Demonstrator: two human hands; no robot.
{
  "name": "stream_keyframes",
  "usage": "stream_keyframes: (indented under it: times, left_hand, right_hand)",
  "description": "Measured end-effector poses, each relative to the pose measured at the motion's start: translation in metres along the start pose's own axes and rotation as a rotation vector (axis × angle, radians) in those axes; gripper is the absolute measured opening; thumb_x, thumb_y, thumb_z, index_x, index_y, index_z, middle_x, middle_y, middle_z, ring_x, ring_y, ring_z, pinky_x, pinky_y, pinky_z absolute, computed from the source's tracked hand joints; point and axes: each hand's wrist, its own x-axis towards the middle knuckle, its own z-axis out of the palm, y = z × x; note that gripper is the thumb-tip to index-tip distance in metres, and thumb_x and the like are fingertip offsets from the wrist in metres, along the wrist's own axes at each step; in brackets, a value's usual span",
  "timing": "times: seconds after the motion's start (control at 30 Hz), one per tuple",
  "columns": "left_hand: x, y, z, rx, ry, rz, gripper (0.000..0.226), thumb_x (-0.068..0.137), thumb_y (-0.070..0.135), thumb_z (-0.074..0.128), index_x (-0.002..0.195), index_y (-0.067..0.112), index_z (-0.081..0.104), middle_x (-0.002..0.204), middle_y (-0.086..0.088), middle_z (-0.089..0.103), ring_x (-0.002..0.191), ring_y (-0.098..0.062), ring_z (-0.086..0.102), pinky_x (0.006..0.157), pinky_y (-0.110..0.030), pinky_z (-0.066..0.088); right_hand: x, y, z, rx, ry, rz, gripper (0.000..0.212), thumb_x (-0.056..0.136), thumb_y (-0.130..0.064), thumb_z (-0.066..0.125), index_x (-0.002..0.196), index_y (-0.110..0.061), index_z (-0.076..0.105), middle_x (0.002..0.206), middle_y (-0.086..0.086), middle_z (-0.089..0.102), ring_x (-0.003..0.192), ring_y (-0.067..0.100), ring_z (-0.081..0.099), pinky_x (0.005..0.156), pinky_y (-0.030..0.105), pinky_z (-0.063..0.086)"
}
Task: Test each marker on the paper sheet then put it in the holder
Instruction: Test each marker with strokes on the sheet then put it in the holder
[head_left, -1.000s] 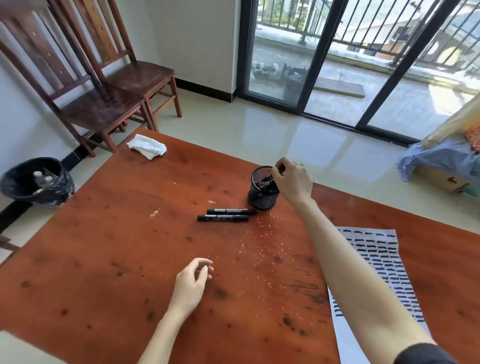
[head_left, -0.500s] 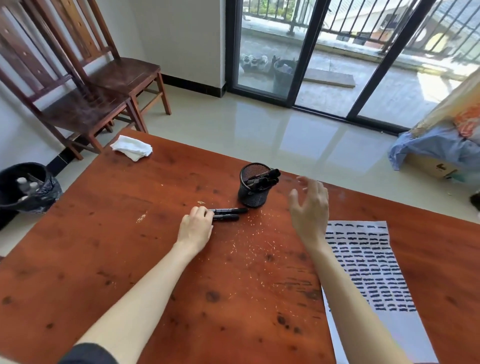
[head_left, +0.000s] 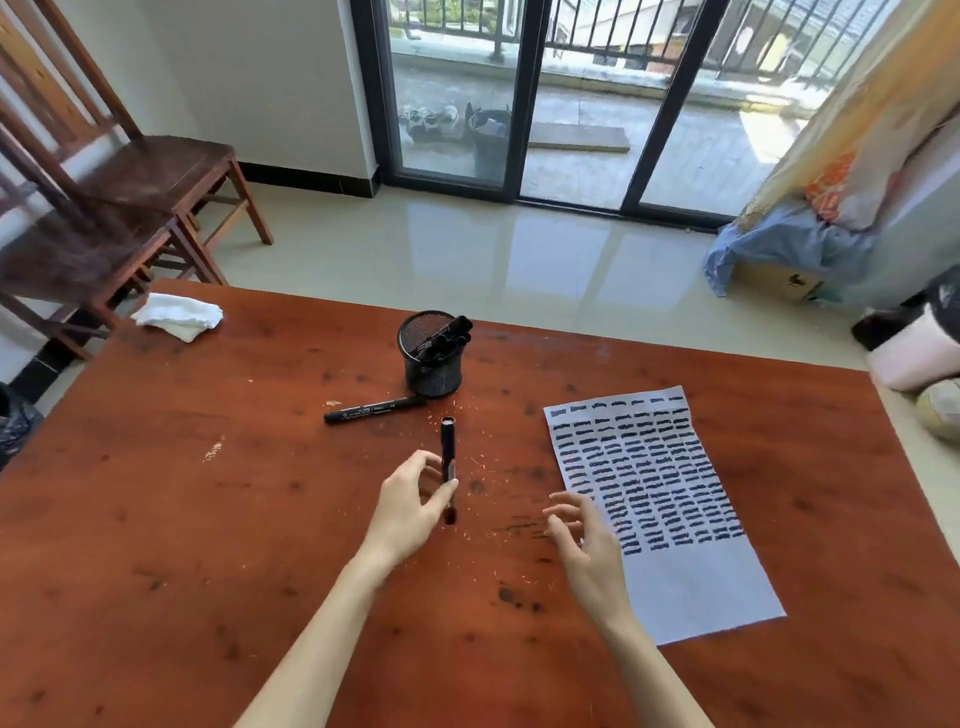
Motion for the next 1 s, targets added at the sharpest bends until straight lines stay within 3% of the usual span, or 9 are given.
stream_keyframes:
  times: [0.1, 0.2, 0.3, 0.43, 0.6, 0.63, 0.73, 0.87, 1.0]
  left_hand:
    - [-0.026, 0.038, 0.031, -0.334, -0.079, -0.061, 0.011, 0.083, 0.012, 0.065, 0.087, 0.016, 0.056, 0.084, 0.002, 0.066, 0.082, -0.013, 0.065, 0.071, -0.015, 0.049]
    - [-0.046, 0.063, 0.061, -0.453, -0.177, -0.009, 0.009, 0.080, 0.006, 0.068, 0.084, 0.008, 0.060, 0.081, -0.003, 0.067, 0.077, -0.012, 0.065, 0.066, -0.024, 0.053]
    - [-0.063, 0.083, 0.082, -0.556, -0.236, -0.074, 0.009, 0.086, 0.011, 0.061, 0.091, 0.003, 0.062, 0.087, -0.009, 0.067, 0.074, -0.009, 0.064, 0.060, -0.023, 0.053]
    - [-0.082, 0.105, 0.108, -0.755, -0.291, -0.175, 0.031, 0.095, 0.025, 0.041, 0.096, 0.005, 0.065, 0.082, -0.008, 0.069, 0.066, -0.014, 0.064, 0.056, -0.024, 0.051]
    - [-0.099, 0.123, 0.147, -0.440, -0.387, -0.030, 0.019, 0.095, 0.009, 0.045, 0.105, 0.009, 0.062, 0.083, -0.007, 0.067, 0.062, -0.008, 0.059, 0.051, -0.020, 0.046]
    - [-0.102, 0.127, 0.157, -0.337, -0.417, 0.012, 0.020, 0.095, 0.008, 0.046, 0.107, 0.011, 0.061, 0.083, -0.003, 0.067, 0.062, -0.007, 0.057, 0.052, -0.019, 0.045]
    - [-0.111, 0.138, 0.191, -0.019, -0.435, 0.130, 0.016, 0.097, 0.015, 0.043, 0.101, 0.017, 0.058, 0.070, 0.008, 0.055, 0.053, -0.001, 0.044, 0.053, -0.013, 0.035]
    - [-0.122, 0.151, 0.221, 0.036, -0.331, 0.141, 0.020, 0.099, 0.020, 0.038, 0.089, 0.017, 0.054, 0.063, 0.006, 0.048, 0.055, -0.005, 0.044, 0.055, -0.018, 0.031]
    - [-0.136, 0.149, 0.239, 0.245, -0.266, 0.129, 0.031, 0.099, 0.031, 0.032, 0.094, 0.007, 0.051, 0.093, -0.015, 0.065, 0.089, -0.034, 0.057, 0.073, -0.039, 0.040]
  right_hand:
    - [-0.006, -0.003, -0.010, 0.370, -0.190, 0.254, 0.017, 0.096, -0.024, 0.046, 0.111, -0.019, 0.055, 0.096, 0.005, 0.066, 0.065, 0.011, 0.065, 0.059, 0.022, 0.049]
    - [-0.014, 0.001, -0.031, 0.655, -0.212, 0.381, 0.022, 0.094, -0.027, 0.046, 0.088, -0.009, 0.057, 0.063, 0.000, 0.056, 0.046, 0.007, 0.046, 0.044, 0.015, 0.035]
    - [-0.020, 0.013, -0.066, 0.819, -0.163, 0.403, 0.022, 0.093, -0.017, 0.047, 0.074, -0.007, 0.048, 0.049, -0.003, 0.041, 0.037, 0.004, 0.033, 0.038, 0.013, 0.027]
    - [-0.024, 0.035, -0.124, 0.861, -0.066, 0.351, 0.014, 0.078, -0.015, 0.060, 0.071, -0.008, 0.050, 0.053, 0.000, 0.038, 0.038, 0.003, 0.033, 0.037, 0.013, 0.027]
    - [-0.023, 0.046, -0.186, 0.964, -0.052, 0.215, 0.047, 0.044, -0.034, 0.092, 0.071, -0.007, 0.064, 0.056, 0.000, 0.050, 0.045, 0.006, 0.044, 0.043, 0.015, 0.037]
    - [-0.022, 0.046, -0.194, 0.994, -0.059, 0.210, 0.046, 0.044, -0.036, 0.091, 0.072, -0.010, 0.066, 0.062, 0.000, 0.056, 0.050, 0.007, 0.051, 0.048, 0.016, 0.042]
    - [-0.024, 0.042, -0.207, 1.104, -0.110, 0.262, 0.018, 0.075, -0.029, 0.066, 0.082, -0.014, 0.059, 0.079, 0.003, 0.059, 0.074, 0.015, 0.061, 0.068, 0.027, 0.052]
    - [-0.026, 0.035, -0.197, 1.241, -0.130, 0.426, 0.024, 0.089, -0.022, 0.051, 0.067, -0.016, 0.045, 0.055, -0.003, 0.044, 0.048, 0.012, 0.049, 0.054, 0.025, 0.040]
    - [-0.023, 0.034, -0.189, 1.279, -0.034, 0.549, 0.046, 0.091, -0.016, 0.044, 0.048, -0.020, 0.029, 0.037, -0.008, 0.020, 0.028, 0.008, 0.020, 0.033, 0.018, 0.024]
